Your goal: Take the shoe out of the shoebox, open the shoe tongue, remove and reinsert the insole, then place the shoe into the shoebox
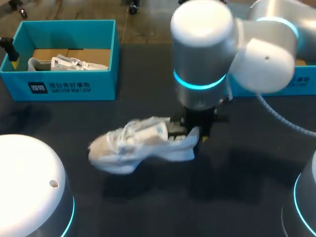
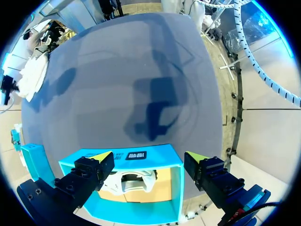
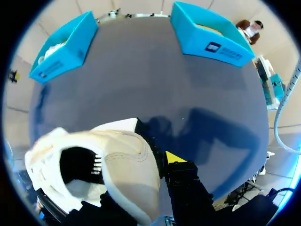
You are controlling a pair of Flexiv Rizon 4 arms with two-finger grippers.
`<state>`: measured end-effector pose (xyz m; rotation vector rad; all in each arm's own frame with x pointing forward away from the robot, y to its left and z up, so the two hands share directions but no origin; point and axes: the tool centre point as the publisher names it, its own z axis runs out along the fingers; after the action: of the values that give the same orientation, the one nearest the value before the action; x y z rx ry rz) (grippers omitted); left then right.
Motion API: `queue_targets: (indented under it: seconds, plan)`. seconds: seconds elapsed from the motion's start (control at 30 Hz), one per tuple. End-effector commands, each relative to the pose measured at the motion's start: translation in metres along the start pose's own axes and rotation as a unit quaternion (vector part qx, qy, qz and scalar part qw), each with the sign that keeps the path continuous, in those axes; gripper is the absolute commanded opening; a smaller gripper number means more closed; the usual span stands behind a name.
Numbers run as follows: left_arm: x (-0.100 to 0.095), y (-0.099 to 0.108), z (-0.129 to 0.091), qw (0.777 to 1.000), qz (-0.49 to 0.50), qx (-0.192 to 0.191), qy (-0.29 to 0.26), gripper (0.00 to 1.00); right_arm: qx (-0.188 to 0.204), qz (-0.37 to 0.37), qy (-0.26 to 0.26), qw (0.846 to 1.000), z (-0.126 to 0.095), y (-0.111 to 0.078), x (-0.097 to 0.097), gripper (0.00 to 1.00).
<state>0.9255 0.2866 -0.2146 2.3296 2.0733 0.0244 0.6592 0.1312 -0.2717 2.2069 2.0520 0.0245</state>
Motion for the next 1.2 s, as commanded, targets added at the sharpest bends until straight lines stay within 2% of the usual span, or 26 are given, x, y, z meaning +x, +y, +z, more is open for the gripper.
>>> queue_targets:
  seconds: [0.03, 0.3, 0.57, 0.9, 1.2]
  plan:
    - [0.000, -0.001, 0.000, 1.000, 0.000, -0.001, 0.001, 1.00, 0.013, -0.009, -0.010, 1.000, 0.034, -0.011, 0.040, 0.00]
    - [0.000, -0.001, 0.000, 1.000, 0.000, -0.001, 0.001, 1.00, 0.017, -0.005, -0.002, 1.000, 0.058, -0.024, 0.052, 0.00]
    - [0.000, -0.001, 0.000, 1.000, 0.000, -0.001, 0.001, 1.00, 0.032, 0.001, 0.008, 0.999, 0.085, -0.025, 0.057, 0.00]
    - [0.000, -0.001, 0.000, 1.000, 0.000, -0.001, 0.001, 1.00, 0.046, 0.010, -0.007, 0.999, 0.101, -0.020, 0.041, 0.00]
    - [0.000, -0.001, 0.000, 1.000, 0.000, -0.001, 0.001, 1.00, 0.046, 0.007, -0.022, 0.999, 0.115, -0.016, 0.037, 0.00]
